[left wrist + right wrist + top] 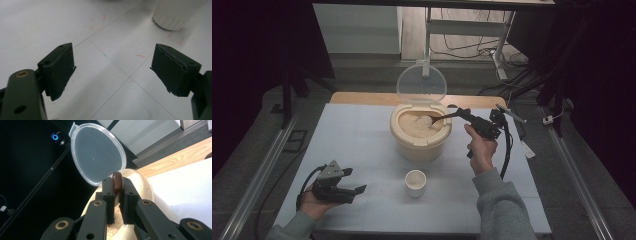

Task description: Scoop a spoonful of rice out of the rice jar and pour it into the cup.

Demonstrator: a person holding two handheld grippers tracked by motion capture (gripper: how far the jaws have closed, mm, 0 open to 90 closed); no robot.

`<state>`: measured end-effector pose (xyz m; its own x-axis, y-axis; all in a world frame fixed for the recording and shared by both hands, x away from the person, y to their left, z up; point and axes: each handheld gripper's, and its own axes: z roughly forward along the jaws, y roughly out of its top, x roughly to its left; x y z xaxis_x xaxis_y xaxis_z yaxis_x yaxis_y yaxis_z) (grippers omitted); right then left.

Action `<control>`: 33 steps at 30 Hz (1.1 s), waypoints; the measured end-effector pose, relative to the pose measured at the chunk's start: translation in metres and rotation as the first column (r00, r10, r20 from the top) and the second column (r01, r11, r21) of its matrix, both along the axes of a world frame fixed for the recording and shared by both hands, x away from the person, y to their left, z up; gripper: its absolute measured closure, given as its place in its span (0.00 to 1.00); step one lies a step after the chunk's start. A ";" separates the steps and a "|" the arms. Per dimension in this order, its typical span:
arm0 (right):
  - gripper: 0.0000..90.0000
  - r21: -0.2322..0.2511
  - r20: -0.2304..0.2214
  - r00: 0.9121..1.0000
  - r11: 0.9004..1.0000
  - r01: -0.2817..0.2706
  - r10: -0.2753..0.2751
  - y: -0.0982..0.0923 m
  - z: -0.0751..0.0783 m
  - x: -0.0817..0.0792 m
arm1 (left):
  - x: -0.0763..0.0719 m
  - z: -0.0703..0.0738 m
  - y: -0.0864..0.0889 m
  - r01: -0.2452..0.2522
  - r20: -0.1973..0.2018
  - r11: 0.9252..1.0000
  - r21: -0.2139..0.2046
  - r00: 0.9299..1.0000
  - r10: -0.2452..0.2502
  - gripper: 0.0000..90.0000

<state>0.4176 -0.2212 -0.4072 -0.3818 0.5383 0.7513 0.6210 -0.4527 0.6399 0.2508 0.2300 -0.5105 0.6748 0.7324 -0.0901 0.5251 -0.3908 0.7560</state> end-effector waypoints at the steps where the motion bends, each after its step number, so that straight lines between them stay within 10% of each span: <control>1: 0.92 0.007 0.003 1.000 1.000 0.001 -0.001 0.000 0.000 0.000 | 0.000 0.000 0.000 0.001 0.000 1.000 0.001 1.000 -0.001 0.20; 33: 0.92 0.113 -0.042 0.998 0.993 -0.032 0.037 -0.016 0.003 -0.002 | 0.000 0.000 -0.001 0.001 0.000 1.000 0.003 1.000 -0.001 0.21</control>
<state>0.4154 -0.2368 -0.4041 -0.3640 0.4363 0.8229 0.6641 -0.4978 0.5577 0.2513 0.2291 -0.5106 0.6757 0.7320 -0.0877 0.5243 -0.3936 0.7551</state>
